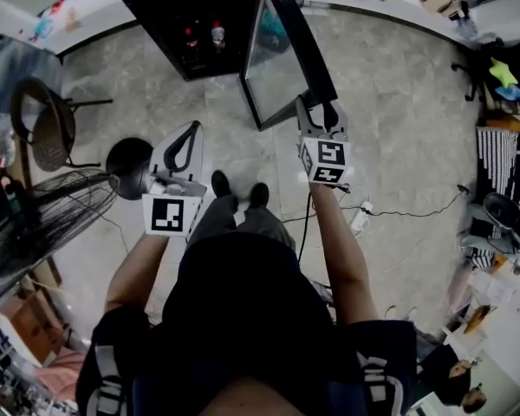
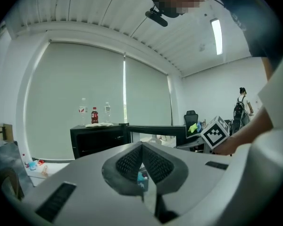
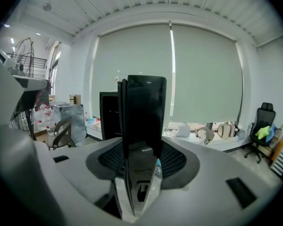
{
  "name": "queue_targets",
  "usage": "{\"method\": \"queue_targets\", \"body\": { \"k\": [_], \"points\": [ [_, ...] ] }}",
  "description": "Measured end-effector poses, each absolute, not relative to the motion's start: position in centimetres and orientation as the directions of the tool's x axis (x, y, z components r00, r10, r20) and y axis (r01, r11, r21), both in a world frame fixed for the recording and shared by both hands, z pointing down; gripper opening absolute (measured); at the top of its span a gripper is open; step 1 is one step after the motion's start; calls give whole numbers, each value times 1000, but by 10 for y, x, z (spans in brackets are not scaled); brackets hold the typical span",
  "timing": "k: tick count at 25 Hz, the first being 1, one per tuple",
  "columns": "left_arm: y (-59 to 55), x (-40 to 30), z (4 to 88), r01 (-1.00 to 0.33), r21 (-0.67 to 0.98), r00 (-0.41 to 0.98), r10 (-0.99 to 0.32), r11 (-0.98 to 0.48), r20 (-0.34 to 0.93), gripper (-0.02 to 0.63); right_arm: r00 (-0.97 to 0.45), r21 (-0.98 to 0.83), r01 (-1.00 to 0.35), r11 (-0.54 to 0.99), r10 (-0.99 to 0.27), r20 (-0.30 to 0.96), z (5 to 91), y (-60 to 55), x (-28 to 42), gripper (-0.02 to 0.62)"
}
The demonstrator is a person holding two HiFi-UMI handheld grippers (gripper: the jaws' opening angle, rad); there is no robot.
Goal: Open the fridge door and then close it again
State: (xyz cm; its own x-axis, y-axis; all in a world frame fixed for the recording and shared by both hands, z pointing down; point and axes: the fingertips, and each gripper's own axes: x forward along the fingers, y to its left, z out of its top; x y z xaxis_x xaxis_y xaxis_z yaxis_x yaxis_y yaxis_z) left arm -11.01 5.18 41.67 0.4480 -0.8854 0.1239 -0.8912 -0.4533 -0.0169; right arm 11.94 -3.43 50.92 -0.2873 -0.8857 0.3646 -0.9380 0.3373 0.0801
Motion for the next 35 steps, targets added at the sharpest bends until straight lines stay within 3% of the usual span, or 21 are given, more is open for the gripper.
{"method": "queue_targets", "body": {
  "k": [17,28,35],
  "points": [
    [13,-98,410,-854,15,520,-851,-520,74,23,-179,71,-973,220,-912,370,508,-63,191,219],
    [-20,-72,413,-869,-11,492,-866,-494,89,23,-221,70,-962,265,-900,375,507,-100,243,222],
    [-47,-10,409,-887,-37,453,-884,-459,117,23,-301,39,-941,336,-884,358,506,-146,302,224]
  ]
}}
